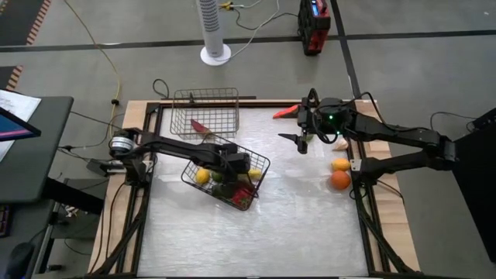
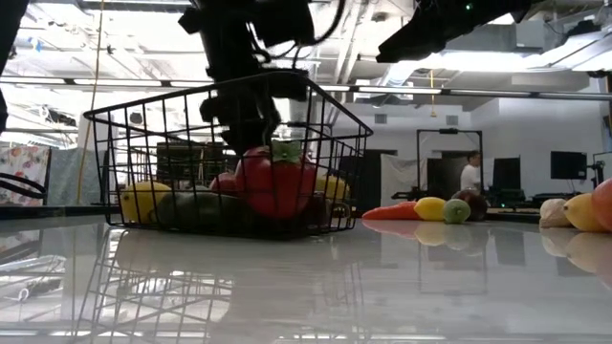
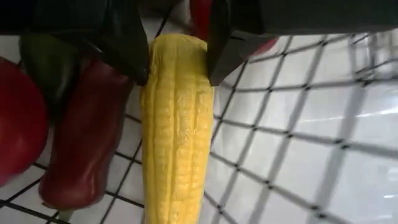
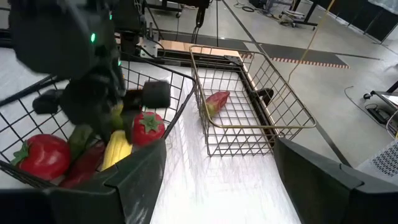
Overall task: Sort produce into baskets
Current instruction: Put the yellow corn into the top wire basket
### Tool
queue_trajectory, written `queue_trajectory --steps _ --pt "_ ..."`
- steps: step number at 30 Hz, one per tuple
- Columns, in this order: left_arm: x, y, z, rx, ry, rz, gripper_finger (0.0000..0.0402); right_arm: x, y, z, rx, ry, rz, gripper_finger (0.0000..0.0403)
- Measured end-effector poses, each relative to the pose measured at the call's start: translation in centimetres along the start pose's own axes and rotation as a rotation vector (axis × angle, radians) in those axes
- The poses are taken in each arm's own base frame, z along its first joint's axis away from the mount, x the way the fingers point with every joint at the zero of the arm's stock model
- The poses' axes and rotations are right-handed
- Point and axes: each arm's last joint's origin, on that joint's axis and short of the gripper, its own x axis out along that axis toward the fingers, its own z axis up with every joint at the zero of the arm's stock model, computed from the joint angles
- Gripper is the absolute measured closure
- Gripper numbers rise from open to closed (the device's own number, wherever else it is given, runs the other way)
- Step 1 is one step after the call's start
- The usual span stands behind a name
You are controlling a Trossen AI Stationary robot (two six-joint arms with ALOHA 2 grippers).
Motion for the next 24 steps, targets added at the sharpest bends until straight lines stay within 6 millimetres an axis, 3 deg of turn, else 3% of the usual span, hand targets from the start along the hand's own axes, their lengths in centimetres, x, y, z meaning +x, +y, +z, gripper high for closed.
queue_trajectory --steps 7,15,20,24 --pt "-4.3 0.9 -0.9 -0.041 -0.039 0.039 0.0280 0.0 0.0 0.0 0.006 0.000 0.000 0.0078" --pt "-11.5 3.2 -2.8 -0.116 -0.209 0.150 0.0280 0.0 0.0 0.0 0.007 0.004 0.001 0.0078" --pt "-14.6 6.6 -4.7 -0.227 -0.253 0.404 0.0280 0.0 0.0 0.0 0.006 -0.001 0.000 0.0078" --pt "-14.3 10.5 -6.2 -0.329 -0.195 0.477 0.0280 0.0 0.0 0.1 0.001 -0.011 -0.003 0.0078"
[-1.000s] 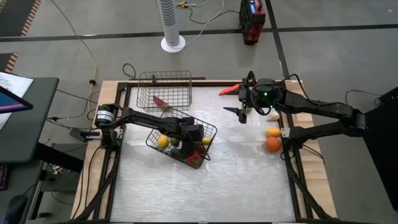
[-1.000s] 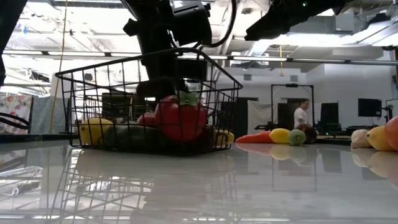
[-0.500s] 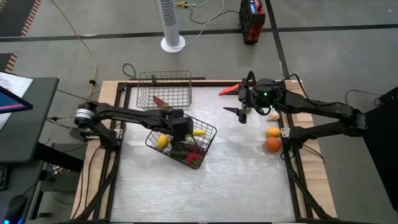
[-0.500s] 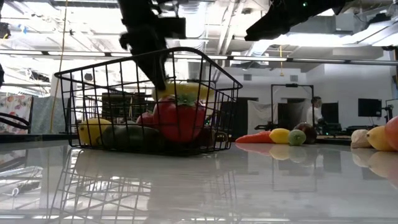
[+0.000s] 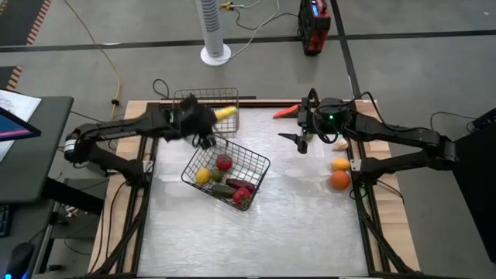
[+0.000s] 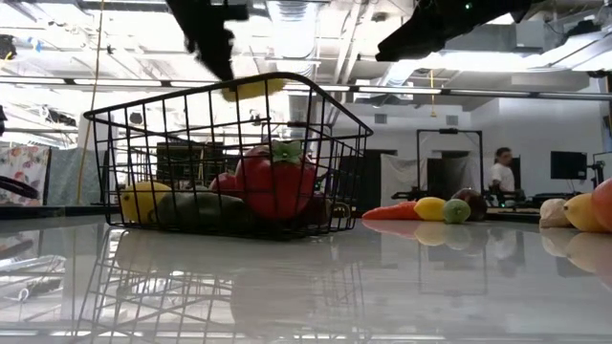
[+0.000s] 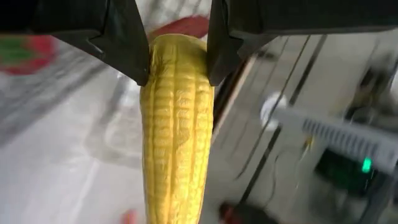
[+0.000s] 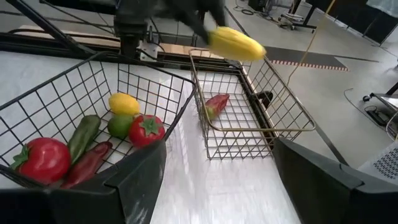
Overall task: Sort produce into baskets
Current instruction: Put the yellow corn into the top wire basket, then put the red chili pepper into the top wire basket
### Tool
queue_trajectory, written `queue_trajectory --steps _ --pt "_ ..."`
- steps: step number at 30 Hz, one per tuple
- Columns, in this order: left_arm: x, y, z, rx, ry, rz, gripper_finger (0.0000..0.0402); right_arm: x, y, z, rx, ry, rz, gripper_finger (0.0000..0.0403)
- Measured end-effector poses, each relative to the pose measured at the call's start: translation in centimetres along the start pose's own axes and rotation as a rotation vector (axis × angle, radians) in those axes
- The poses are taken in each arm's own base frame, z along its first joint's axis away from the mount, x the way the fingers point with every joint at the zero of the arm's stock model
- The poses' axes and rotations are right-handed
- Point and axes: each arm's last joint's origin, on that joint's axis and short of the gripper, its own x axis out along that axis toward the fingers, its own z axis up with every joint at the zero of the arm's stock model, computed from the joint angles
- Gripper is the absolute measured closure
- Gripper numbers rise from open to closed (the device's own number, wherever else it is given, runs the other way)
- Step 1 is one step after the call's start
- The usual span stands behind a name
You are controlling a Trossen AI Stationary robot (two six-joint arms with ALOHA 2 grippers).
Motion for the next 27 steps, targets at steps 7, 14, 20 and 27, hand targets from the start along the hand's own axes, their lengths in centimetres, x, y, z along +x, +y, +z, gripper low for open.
queue_trajectory --steps 7,14,20,27 --pt "4.8 5.1 -3.3 -0.161 0.186 0.124 0.0243 0.0 0.0 0.0 -0.003 0.002 0.001 0.0078" --pt "5.2 6.8 -4.0 -0.186 0.225 0.135 0.0133 0.0 0.0 0.0 -0.019 0.002 0.001 0.0078" --pt "3.3 6.6 -2.1 -0.238 0.152 -0.085 0.0097 0.0 0.0 0.0 -0.020 0.001 0.001 0.0078" --pt "1.8 0.4 -0.6 -0.226 0.149 -0.599 0.0114 0.0 -0.2 0.0 -0.023 -0.001 -0.010 0.0078"
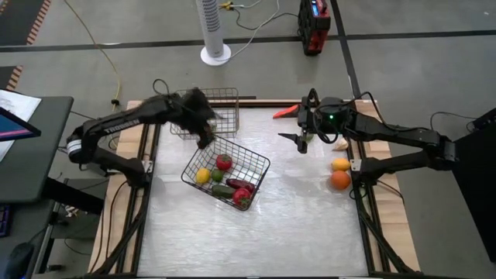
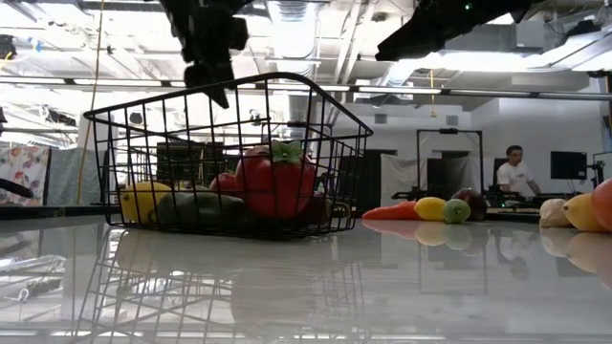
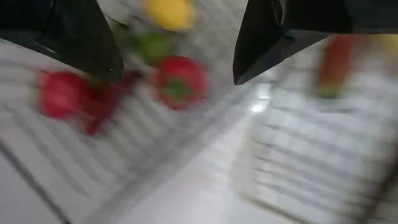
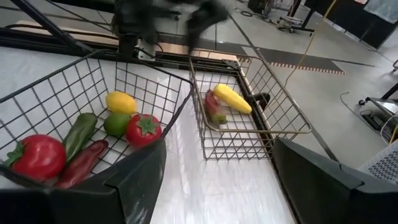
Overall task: Sort produce into baskets
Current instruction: Put the red chili pepper into the top wire basket
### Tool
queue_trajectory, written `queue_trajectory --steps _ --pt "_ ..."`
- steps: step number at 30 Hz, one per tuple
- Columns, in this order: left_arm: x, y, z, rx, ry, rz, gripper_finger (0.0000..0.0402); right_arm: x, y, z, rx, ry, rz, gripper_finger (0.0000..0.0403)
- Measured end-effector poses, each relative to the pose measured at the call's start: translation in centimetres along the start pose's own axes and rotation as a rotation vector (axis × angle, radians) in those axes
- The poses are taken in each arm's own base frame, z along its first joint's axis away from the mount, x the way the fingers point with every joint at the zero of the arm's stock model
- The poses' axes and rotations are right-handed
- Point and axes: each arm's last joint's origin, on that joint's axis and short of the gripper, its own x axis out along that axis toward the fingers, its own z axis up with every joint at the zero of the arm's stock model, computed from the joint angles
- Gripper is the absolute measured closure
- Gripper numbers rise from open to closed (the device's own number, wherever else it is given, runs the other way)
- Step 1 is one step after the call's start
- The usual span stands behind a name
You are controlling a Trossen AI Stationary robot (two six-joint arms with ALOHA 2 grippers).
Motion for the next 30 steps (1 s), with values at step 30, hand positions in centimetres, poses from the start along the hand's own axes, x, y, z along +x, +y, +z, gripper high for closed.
queue_trajectory --steps 30 --pt "13.7 -8.5 -2.3 0.287 0.445 -0.360 0.0143 0.4 0.0 0.1 -0.009 -0.014 0.007 0.0078"
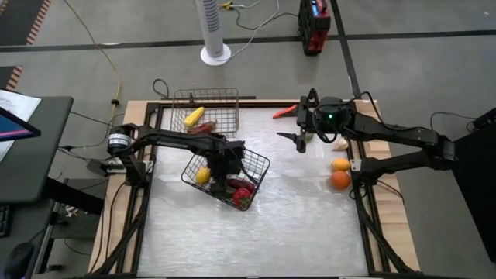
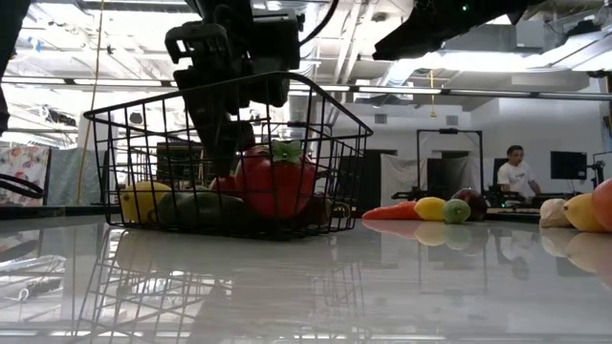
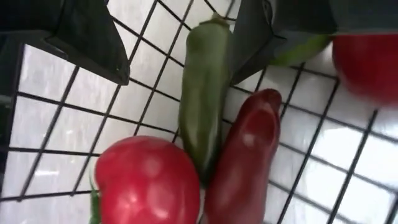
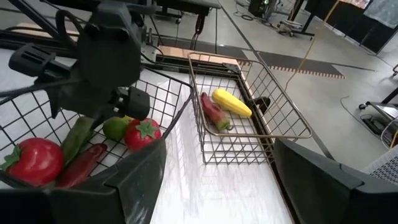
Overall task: Sort produce into baskets
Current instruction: Put the red chili pepper into the top wire basket
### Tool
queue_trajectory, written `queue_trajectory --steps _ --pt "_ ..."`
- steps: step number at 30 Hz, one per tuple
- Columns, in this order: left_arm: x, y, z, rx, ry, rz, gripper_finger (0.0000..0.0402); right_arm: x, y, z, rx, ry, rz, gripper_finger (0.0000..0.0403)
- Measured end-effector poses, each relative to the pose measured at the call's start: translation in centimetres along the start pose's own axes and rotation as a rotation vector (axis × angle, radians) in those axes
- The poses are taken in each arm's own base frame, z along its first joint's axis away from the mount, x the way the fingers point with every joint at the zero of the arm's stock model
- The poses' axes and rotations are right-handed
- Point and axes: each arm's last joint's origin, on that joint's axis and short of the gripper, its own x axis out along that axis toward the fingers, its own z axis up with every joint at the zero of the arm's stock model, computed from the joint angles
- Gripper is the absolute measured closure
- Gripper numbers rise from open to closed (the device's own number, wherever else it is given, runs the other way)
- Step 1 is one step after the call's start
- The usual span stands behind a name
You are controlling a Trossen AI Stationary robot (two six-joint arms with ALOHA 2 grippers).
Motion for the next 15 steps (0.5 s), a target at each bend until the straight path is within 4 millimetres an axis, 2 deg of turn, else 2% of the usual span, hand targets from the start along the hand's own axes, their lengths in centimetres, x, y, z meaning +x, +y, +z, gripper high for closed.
queue_trajectory --steps 4,10,15 --pt "0.2 -0.5 0.3 0.086 -0.026 0.013 0.0143 0.0 0.0 0.0 0.000 0.000 0.000 0.0078" --pt "0.3 -0.5 1.2 0.200 -0.095 0.209 0.0143 0.0 0.0 0.0 0.002 0.000 0.000 0.0078" --pt "0.1 -0.4 2.2 0.234 -0.191 0.220 0.0143 0.0 0.0 0.0 0.004 -0.001 0.003 0.0078"
